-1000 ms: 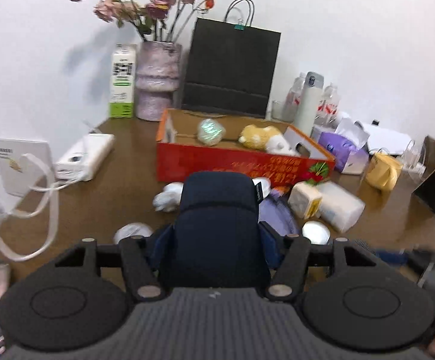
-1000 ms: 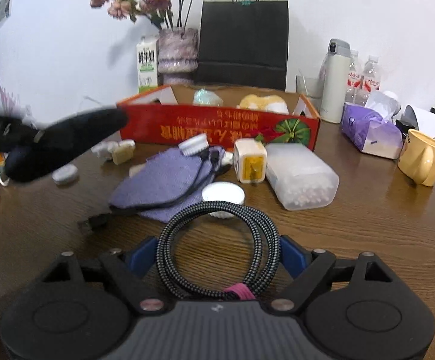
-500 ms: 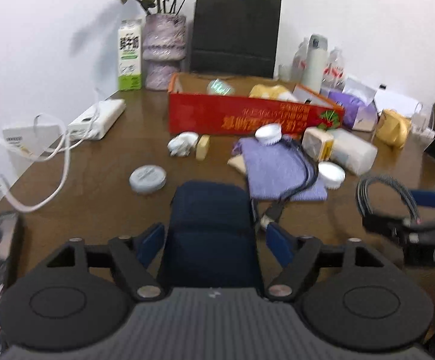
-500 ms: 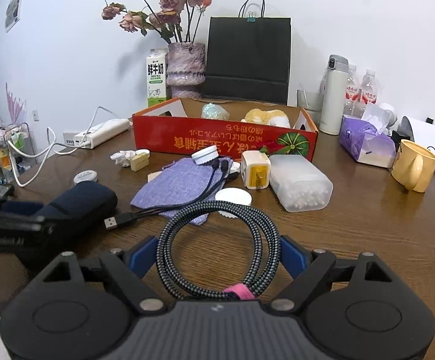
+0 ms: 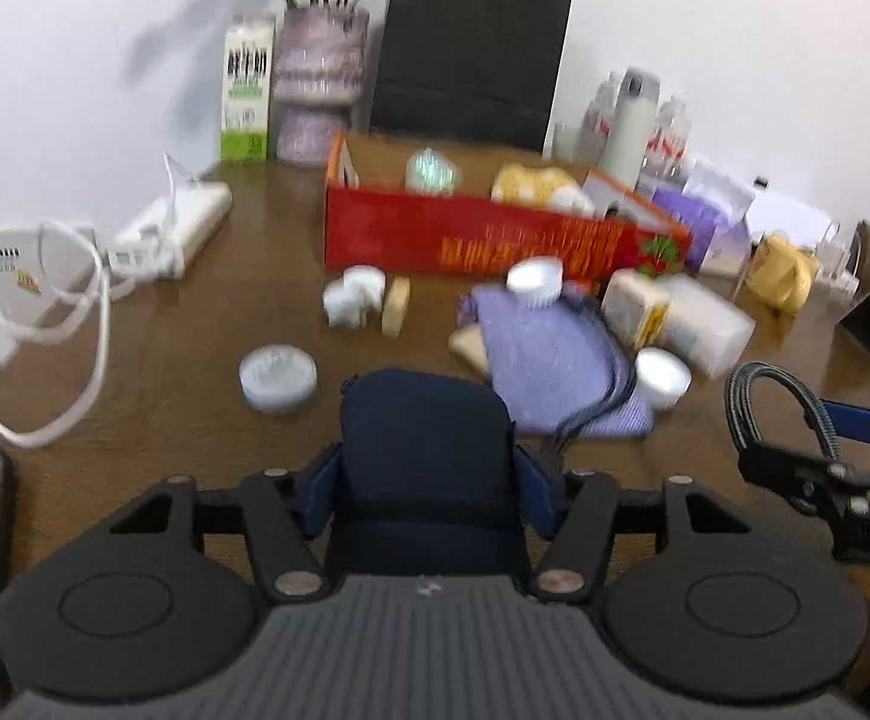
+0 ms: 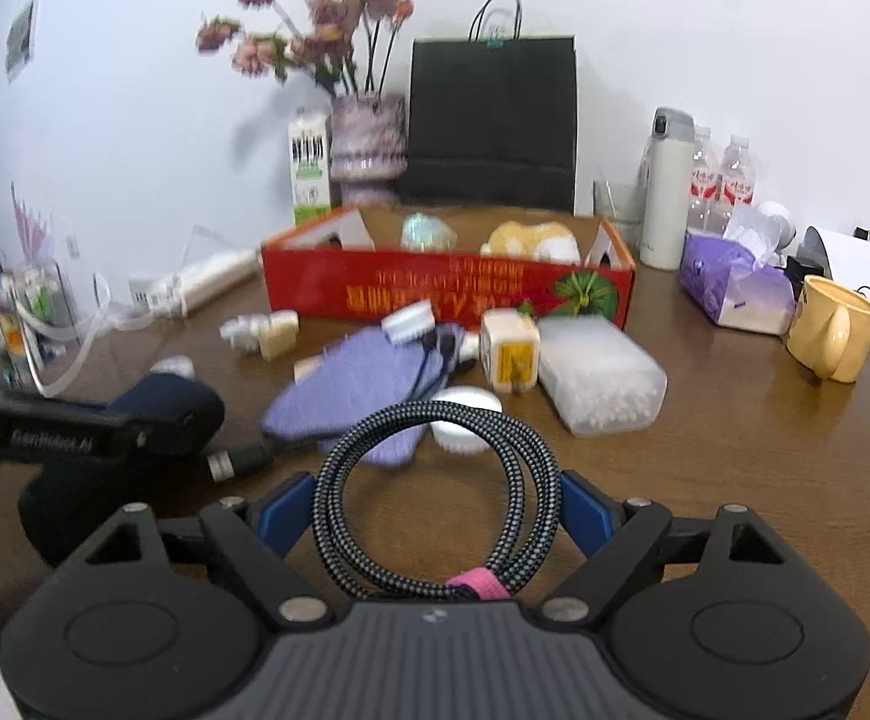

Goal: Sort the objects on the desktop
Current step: 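Carry the cable and pouch into the red box and open both tools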

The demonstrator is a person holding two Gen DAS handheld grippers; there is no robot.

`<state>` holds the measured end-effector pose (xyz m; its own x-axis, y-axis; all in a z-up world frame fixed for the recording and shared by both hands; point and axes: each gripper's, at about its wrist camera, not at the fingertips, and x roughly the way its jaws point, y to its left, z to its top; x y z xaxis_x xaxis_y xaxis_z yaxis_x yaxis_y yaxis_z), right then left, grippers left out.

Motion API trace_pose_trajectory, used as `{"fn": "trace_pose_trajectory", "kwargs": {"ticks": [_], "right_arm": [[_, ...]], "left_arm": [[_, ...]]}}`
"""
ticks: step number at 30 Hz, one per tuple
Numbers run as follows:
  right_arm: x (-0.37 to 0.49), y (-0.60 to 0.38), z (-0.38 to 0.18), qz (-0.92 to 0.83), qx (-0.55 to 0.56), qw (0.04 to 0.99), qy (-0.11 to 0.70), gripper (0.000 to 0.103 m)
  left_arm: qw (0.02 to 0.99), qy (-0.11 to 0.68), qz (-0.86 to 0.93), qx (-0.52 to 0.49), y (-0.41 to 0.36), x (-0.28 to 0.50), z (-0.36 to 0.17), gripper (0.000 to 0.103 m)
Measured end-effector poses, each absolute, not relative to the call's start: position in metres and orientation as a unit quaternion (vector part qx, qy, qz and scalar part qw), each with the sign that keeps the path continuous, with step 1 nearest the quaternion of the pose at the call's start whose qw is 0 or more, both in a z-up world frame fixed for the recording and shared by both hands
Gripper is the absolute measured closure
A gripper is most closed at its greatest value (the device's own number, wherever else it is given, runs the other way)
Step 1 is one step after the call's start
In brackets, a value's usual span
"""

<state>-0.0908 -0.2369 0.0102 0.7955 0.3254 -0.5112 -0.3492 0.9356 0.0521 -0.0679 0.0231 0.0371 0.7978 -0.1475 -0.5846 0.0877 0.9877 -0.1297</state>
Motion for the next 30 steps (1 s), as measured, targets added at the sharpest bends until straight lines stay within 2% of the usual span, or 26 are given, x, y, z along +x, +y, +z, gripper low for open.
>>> {"fn": "trace_pose_trajectory", "kwargs": {"ticks": [3, 7, 9, 12, 16, 21, 26, 30], "right_arm": [[-0.074, -0.247, 0.036, 0.188, 0.010, 0.951, 0.246, 0.018], [-0.022, -0.249, 0.081, 0.198, 0.013, 0.959, 0.201, 0.018], [0.018, -0.243, 0.102, 0.202, 0.003, 0.961, 0.188, 0.018], [0.094, -0.225, 0.121, 0.211, -0.008, 0.953, 0.219, 0.018], [0.208, -0.190, 0.110, 0.226, -0.019, 0.918, 0.324, 0.018], [0.301, -0.150, 0.046, 0.212, -0.052, 0.873, 0.436, 0.018], [0.332, -0.138, 0.013, 0.189, -0.060, 0.856, 0.477, 0.017], [0.338, -0.140, 0.011, 0.186, -0.054, 0.845, 0.499, 0.016]], "left_arm": [[0.958, 0.271, -0.078, -0.054, 0.032, -0.060, 0.074, 0.042], [0.967, 0.232, -0.088, -0.056, 0.042, 0.000, 0.140, 0.042], [0.967, 0.234, -0.087, -0.054, 0.040, 0.050, 0.166, 0.042], [0.959, 0.271, -0.078, -0.041, 0.030, 0.136, 0.180, 0.042], [0.937, 0.346, -0.038, -0.013, 0.015, 0.242, 0.152, 0.042], [0.906, 0.423, -0.027, 0.007, 0.004, 0.320, 0.085, 0.042], [0.889, 0.458, -0.025, -0.003, 0.008, 0.342, 0.052, 0.037], [0.890, 0.455, -0.036, -0.012, 0.016, 0.341, 0.063, 0.034]]}}
